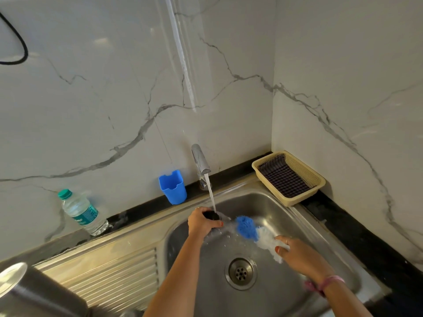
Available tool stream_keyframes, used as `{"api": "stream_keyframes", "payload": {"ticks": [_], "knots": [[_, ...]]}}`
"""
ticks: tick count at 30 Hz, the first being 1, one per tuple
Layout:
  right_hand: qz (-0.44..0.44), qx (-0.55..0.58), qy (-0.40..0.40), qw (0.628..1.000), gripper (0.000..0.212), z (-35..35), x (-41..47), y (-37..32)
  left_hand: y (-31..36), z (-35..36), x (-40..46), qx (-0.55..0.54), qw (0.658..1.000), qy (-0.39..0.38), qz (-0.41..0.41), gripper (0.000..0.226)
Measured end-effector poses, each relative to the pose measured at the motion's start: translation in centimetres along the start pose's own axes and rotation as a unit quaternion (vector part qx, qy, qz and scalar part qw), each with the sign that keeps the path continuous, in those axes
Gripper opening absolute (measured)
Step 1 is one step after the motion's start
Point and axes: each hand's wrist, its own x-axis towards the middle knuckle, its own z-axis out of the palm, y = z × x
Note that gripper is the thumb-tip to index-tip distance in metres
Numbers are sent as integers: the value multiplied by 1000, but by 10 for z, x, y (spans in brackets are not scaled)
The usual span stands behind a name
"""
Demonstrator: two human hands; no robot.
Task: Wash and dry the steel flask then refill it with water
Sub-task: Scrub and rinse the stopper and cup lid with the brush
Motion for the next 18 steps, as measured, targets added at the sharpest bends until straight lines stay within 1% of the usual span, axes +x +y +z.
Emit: {"api": "stream_keyframes", "payload": {"ticks": [4,8,12,18], "knots": [[0,6,-2,1000,47,3,2,2,0,-11,-1,-13,1000,8,21,62],[2,10,-7,1000,47,6,4,5,-2,-15,-2,-23,999,11,31,68],[2,7,0,1000,48,7,4,6,-8,-15,-3,-67,997,9,23,69],[8,3,3,1000,47,9,10,10,-13,-16,-1,-100,995,-4,6,69]]}}
